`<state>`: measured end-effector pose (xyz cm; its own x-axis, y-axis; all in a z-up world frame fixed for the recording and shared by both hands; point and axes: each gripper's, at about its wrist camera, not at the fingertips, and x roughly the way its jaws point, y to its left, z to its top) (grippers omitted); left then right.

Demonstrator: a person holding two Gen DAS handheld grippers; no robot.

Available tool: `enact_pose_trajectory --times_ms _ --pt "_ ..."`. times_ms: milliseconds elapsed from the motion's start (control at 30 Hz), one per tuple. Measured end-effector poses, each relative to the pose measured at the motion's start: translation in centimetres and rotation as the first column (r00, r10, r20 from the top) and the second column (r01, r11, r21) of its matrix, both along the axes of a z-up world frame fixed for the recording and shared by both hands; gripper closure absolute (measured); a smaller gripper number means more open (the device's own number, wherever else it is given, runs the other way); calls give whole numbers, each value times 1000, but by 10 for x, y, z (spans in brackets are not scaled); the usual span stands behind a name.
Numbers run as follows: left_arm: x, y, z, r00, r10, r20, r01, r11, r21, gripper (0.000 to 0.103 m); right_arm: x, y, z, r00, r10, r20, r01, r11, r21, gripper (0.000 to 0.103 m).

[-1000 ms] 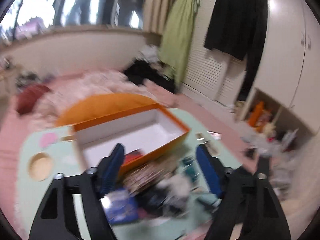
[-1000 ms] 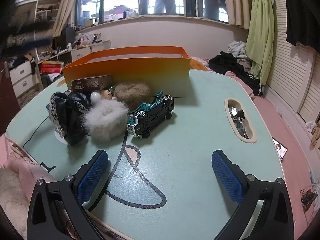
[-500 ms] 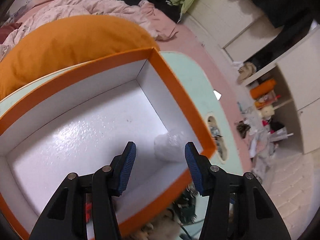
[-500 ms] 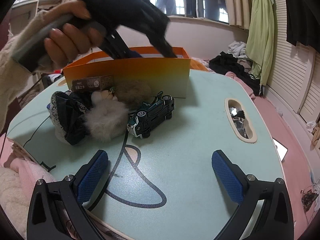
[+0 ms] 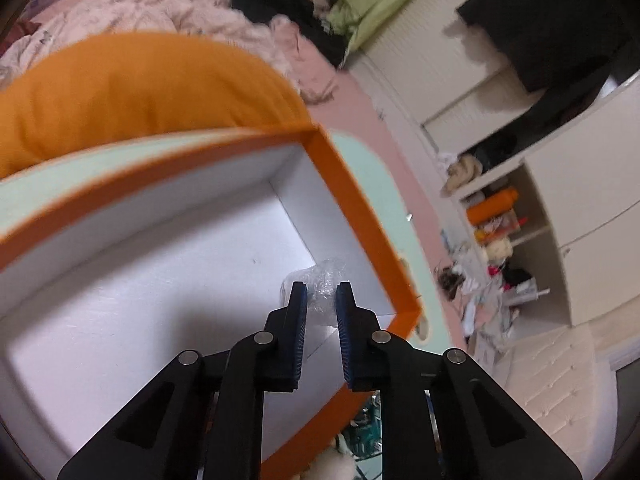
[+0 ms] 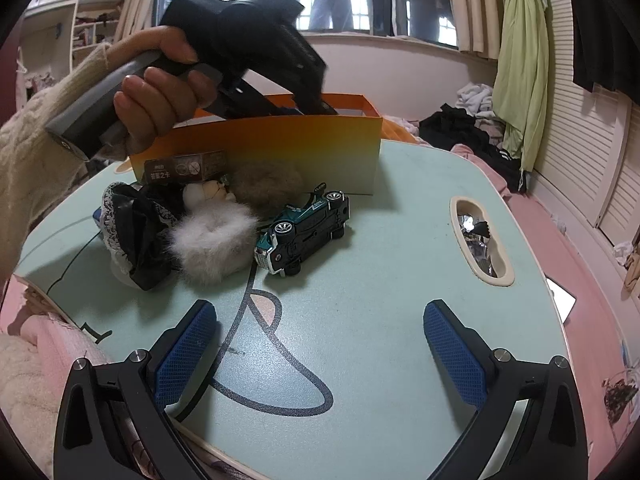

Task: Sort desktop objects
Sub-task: 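Lift the clear plastic bag out and set it beside the pompoms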

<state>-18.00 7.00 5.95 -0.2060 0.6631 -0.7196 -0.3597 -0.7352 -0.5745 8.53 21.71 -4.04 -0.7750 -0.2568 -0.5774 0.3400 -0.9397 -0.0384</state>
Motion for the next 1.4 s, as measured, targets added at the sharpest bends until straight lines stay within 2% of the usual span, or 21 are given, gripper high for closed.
enact_pose_trajectory --times_ms 233,367,500,533,567,633,767,867,967,1000,1067,1133,1267,1400 --pt "49 -36 60 985 10 -171 13 991 133 87 0 0 -1 1000 0 0 0 1000 0 0" --pt "79 -45 68 982 4 -189 30 983 180 87 0 0 -1 1000 0 -1 0 1000 0 0" --pt "103 -38 49 984 -28 -174 51 990 130 83 0 1 -1 1000 0 -1 0 1000 -1 0" --pt "106 -34 43 987 -33 -160 52 992 113 74 0 1 -1 1000 0 -1 0 1000 -1 0" --pt "109 -32 36 990 -31 -141 43 996 84 58 0 1 -2 1000 1 -1 -1 1000 0 0" --pt "113 -34 25 987 -21 -156 29 998 50 47 0 1 -2 1000 1 -1 -1 1000 -1 0" --pt "129 -63 19 967 52 -248 -46 999 29 46 0 0 -2 1000 1 -2 -1 1000 -1 0" --pt "148 -93 11 951 103 -292 -124 991 -53 44 0 1 -2 1000 0 -2 0 1000 -1 0" --pt "151 -105 0 948 116 -298 -171 971 -167 44 0 1 -3 1000 0 -2 0 1000 -1 0" --pt "148 -107 -4 944 129 -305 -200 956 -214 44 0 1 -3 1000 1 -2 -1 1000 0 0" --pt "138 -108 -11 933 171 -316 -259 930 -259 44 0 1 -3 1000 1 -2 -1 1000 -1 0" --pt "132 -108 -17 930 191 -313 -275 929 -250 44 0 1 -3 1000 1 -2 -1 1000 -1 0" --pt "135 -100 -18 942 150 -300 -223 949 -225 44 0 1 -3 1000 1 -2 -1 1000 -2 0" --pt "151 -97 -4 932 106 -346 -198 950 -242 44 0 1 -3 1000 1 -3 -1 1000 -1 0"
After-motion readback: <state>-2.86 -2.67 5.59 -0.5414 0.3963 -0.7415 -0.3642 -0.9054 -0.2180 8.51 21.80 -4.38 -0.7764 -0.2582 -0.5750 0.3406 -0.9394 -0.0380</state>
